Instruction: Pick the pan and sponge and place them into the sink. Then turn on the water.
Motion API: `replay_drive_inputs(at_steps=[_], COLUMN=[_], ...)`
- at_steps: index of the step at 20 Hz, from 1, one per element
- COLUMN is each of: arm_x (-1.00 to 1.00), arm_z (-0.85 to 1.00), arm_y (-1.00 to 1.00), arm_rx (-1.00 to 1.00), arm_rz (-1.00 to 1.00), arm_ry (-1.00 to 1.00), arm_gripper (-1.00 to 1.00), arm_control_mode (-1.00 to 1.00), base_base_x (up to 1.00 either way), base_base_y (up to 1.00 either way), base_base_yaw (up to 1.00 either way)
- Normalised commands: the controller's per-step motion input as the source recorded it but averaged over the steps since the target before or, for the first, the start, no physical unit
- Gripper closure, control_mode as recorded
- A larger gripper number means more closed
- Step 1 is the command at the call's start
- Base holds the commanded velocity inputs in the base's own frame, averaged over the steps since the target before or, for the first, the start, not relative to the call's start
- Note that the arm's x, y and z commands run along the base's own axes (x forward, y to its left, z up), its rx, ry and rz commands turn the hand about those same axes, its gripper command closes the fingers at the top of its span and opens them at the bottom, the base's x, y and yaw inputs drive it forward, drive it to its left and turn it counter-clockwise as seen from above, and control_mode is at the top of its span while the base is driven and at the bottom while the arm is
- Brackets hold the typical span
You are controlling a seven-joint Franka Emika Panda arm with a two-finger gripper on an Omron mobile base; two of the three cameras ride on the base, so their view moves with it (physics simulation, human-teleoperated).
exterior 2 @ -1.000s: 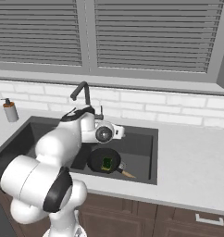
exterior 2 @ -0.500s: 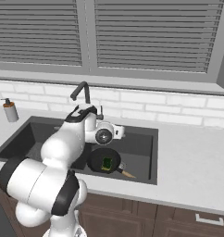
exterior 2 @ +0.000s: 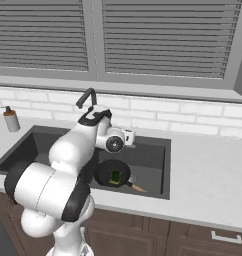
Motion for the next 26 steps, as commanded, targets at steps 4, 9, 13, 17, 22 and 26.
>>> replay_drive_inputs(at_steps=[4, 9, 13, 17, 22, 26], arm_x=[0.36, 0.19, 0.06, 0.08, 0.01, 0.00], arm_z=[0.00, 0.00, -0.02, -0.02, -0.06, -0.11], arm_y=[0.16, 0.07, 0.20, 0.03, 0.00, 0.00], arm_rx=[0.00, 0.00, 0.00, 0.00, 0.00, 0.00], arm_rz=[0.00, 0.00, 0.00, 0.00, 0.00, 0.00], arm_ry=[-0.04, -0.03, -0.04, -0.04, -0.04, -0.02], arm_gripper=[-1.00, -1.00, -1.00, -1.00, -1.00, -1.00], arm_control_mode=[-1.00, -1.00, -1.00, -1.00, -1.00, -1.00], base_base_x=[0.00, 0.00, 0.00, 0.00, 0.00, 0.00], base_base_y=[0.00, 0.00, 0.00, 0.00, 0.00, 0.00], base_base_yaw=[0.00, 0.00, 0.00, 0.00, 0.00, 0.00])
